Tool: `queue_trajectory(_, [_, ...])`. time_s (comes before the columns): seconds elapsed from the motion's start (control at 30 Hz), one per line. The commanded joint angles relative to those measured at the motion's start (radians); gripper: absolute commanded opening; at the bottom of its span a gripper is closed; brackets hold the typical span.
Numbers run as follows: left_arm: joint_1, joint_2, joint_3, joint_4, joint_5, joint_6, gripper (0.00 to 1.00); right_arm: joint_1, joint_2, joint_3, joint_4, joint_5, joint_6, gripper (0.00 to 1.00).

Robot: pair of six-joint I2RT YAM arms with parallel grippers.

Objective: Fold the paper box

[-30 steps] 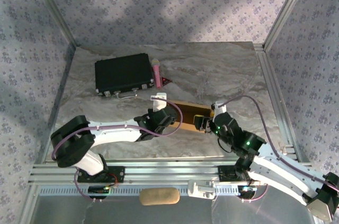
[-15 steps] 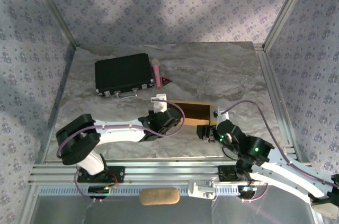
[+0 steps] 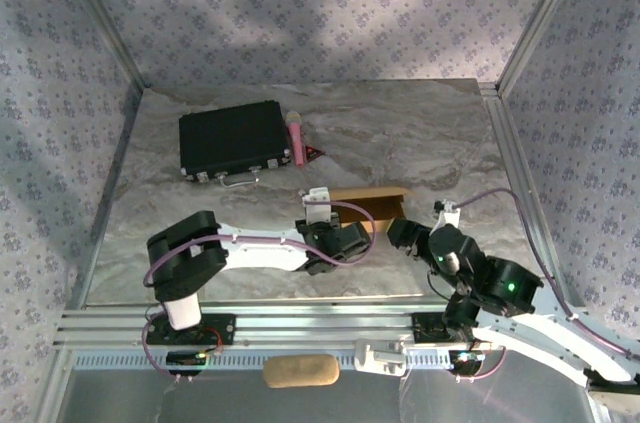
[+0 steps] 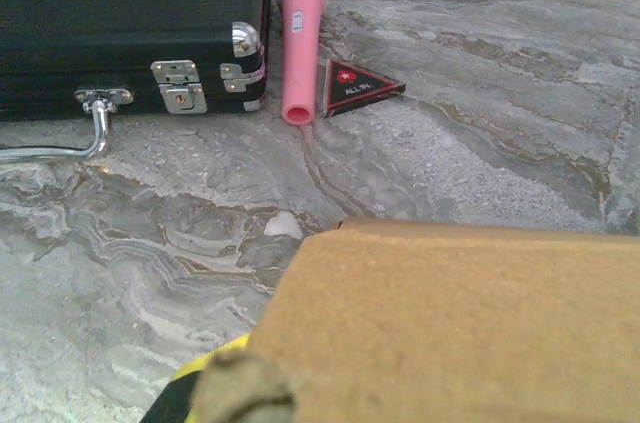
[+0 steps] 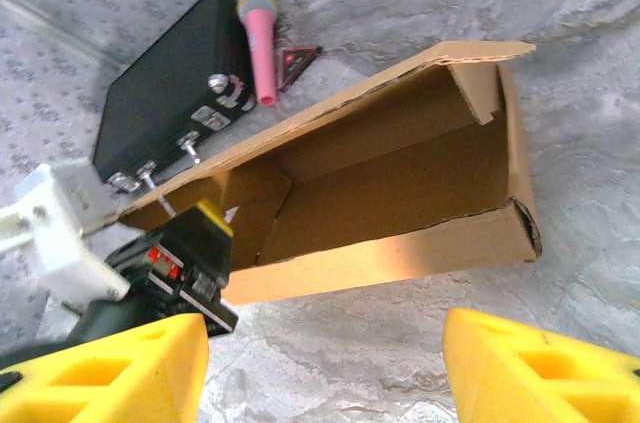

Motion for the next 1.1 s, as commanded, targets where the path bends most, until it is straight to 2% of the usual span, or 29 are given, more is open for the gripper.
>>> queue_trajectory(0.0, [-0.026,0.036,-0.009,-0.154,0.072,-0.079,0.14,-0.008,0.064,0.058,-0.026,0.056,0.09,0.64])
queue_trajectory(0.17, [-0.073,-0.005,-0.034,-0.128,0.105,-0.053,0.49,-0.036,0.158,0.111,-0.05,0.045,0.104,0.64])
queue_trajectory(0.2, [-0.078,-0.017,-0.044,-0.107,0.133,-0.033,0.53,-0.042,0.166,0.114,-0.056,0.044,0.112,0.64])
queue_trajectory(0.27, [-0.087,-0.04,-0.063,-0.061,0.197,0.001,0.58,-0.053,0.166,0.111,-0.061,0.038,0.126,0.64])
queue_trajectory(0.37, [-0.125,-0.072,-0.079,-0.064,0.265,0.007,0.67,-0.076,0.156,0.115,-0.077,0.027,0.137,0.64])
queue_trajectory(0.47, [-0.168,-0.106,-0.099,-0.066,0.335,0.019,0.72,-0.105,0.149,0.125,-0.085,0.007,0.128,0.64])
queue_trajectory(0.63, [-0.239,-0.157,-0.113,-0.097,0.456,0.01,0.73,-0.162,0.151,0.155,-0.076,-0.039,0.1,0.64])
queue_trajectory(0.73, [-0.272,-0.223,-0.089,-0.128,0.528,0.002,0.67,-0.205,0.174,0.185,-0.07,-0.062,0.057,0.64])
queue_trajectory(0.87, [-0.298,-0.305,0.085,-0.262,0.611,0.06,0.59,-0.304,0.224,0.232,-0.059,-0.145,-0.025,0.61])
queue_trajectory(0.97, [-0.283,-0.343,0.228,-0.362,0.62,0.126,0.59,-0.394,0.256,0.248,-0.034,-0.211,-0.085,0.6])
queue_trajectory(1.07, [-0.187,-0.382,0.302,-0.417,0.701,0.189,0.61,-0.501,0.31,0.268,-0.033,-0.318,-0.128,0.59])
